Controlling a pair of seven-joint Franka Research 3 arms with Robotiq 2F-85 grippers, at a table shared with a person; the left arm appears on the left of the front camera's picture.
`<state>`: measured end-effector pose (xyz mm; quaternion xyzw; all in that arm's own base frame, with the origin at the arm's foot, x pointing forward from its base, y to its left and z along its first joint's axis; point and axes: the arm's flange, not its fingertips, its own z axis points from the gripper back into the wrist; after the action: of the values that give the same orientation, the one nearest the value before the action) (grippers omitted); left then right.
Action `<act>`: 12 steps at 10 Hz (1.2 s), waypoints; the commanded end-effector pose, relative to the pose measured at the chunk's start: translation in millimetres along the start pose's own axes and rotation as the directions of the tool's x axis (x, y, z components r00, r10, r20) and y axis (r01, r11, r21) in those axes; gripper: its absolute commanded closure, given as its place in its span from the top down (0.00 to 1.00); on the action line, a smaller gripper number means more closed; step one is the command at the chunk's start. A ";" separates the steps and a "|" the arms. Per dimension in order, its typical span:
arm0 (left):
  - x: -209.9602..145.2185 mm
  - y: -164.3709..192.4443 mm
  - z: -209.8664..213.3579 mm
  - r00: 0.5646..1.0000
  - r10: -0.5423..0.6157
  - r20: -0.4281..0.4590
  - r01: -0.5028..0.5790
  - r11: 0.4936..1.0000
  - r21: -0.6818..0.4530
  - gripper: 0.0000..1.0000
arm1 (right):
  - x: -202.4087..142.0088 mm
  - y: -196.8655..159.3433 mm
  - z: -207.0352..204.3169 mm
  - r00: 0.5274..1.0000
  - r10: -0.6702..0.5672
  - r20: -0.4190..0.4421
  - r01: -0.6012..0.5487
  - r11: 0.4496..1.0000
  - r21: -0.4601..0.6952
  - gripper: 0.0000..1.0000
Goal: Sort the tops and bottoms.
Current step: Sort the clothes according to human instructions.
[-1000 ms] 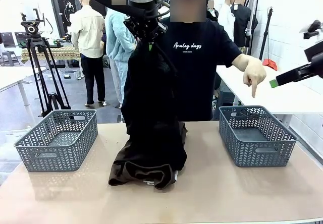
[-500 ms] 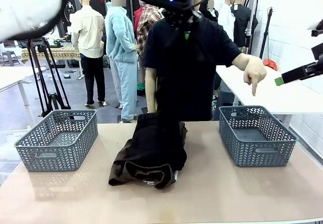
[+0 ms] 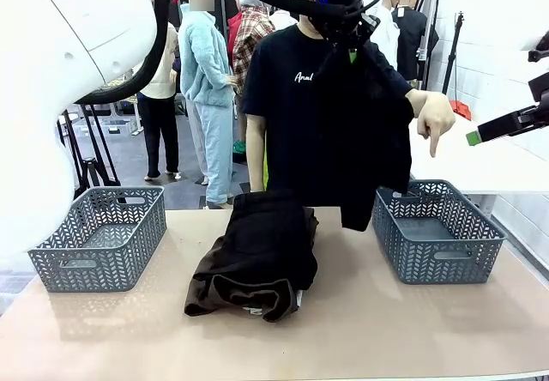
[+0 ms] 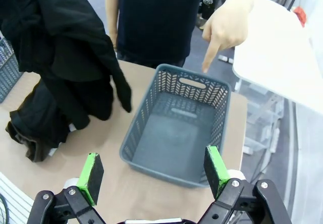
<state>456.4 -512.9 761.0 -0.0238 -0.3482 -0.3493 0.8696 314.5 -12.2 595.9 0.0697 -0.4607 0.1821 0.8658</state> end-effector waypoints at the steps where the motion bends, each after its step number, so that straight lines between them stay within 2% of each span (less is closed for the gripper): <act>1: -4.5 6.2 4.8 1.000 0.011 -0.004 -0.011 1.000 0.013 0.00 | 0.5 1.1 -0.3 1.000 0.006 0.000 -0.006 1.000 -0.003 1.00; 3: -0.4 3.3 -1.1 1.000 0.004 -0.004 -0.004 1.000 0.004 0.00 | 0.5 1.1 -0.3 1.000 0.006 0.000 -0.006 1.000 -0.003 1.00; 4: 10.1 -9.8 -12.2 0.993 0.055 0.106 -0.050 0.998 -0.047 0.00 | 0.5 1.1 -0.3 1.000 0.006 0.000 -0.006 1.000 -0.003 1.00; 5: 30.3 -13.4 -26.7 0.938 0.250 0.239 -0.216 0.963 -0.159 0.00 | 0.5 1.1 -0.3 1.000 0.006 0.000 -0.006 1.000 -0.003 1.00; 6: 49.6 -8.0 -37.6 0.883 0.282 0.375 -0.233 0.957 -0.171 0.00 | 0.5 1.1 -0.3 1.000 0.006 0.000 -0.006 1.000 -0.003 1.00; 7: 65.9 -13.9 -43.9 0.838 0.319 0.442 -0.243 0.944 -0.222 0.00 | 0.5 1.1 -0.3 1.000 0.006 0.000 -0.006 1.000 -0.003 1.00; 8: 80.2 -24.9 -50.5 0.805 0.339 0.487 -0.225 0.934 -0.279 0.00 | 0.5 1.1 -0.3 1.000 0.006 0.000 -0.006 1.000 -0.003 1.00; 10: 93.5 -33.9 -63.5 0.776 0.362 0.517 -0.223 0.923 -0.313 0.00 | 0.5 1.1 -0.3 1.000 0.006 0.000 -0.006 1.000 -0.003 1.00; 12: 83.9 -44.0 -92.1 0.736 0.440 0.514 -0.284 0.890 -0.357 0.00 | 0.5 1.1 -0.3 1.000 0.006 0.000 -0.006 1.000 -0.003 1.00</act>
<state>497.2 -581.4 719.0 -0.2929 -0.5350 -0.2183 0.7617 314.2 -12.0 596.3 0.0696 -0.4612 0.1824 0.8655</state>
